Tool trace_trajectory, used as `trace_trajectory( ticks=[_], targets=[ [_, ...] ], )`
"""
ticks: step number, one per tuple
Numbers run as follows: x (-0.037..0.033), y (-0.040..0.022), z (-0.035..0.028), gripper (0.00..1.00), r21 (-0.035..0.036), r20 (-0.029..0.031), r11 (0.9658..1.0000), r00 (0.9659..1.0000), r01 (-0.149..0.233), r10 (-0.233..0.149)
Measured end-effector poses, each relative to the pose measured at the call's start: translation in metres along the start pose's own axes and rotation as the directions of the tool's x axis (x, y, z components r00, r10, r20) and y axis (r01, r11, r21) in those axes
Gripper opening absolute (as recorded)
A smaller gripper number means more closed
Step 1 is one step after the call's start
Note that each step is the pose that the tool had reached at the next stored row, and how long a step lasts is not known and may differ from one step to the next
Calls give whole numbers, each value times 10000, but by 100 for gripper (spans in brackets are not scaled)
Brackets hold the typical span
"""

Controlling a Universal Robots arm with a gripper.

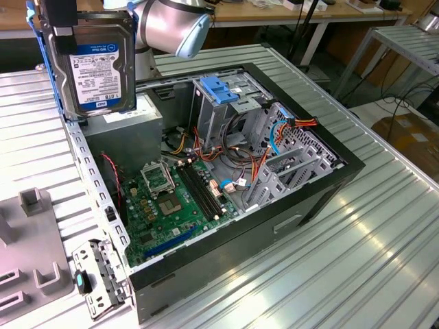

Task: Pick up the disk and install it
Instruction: 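Pick up the disk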

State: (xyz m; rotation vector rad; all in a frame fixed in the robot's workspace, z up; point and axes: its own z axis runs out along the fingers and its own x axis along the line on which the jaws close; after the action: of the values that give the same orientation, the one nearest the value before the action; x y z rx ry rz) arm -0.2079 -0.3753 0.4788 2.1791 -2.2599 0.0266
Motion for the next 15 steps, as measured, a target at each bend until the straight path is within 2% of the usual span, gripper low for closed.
trace_trajectory(
  ticks=[5, 15],
  targets=[
    [3, -55, 0, 37, 0, 0, 10000, 10000, 0, 0],
    [32, -85, 1, 37, 0, 0, 10000, 10000, 0, 0]
  ],
)
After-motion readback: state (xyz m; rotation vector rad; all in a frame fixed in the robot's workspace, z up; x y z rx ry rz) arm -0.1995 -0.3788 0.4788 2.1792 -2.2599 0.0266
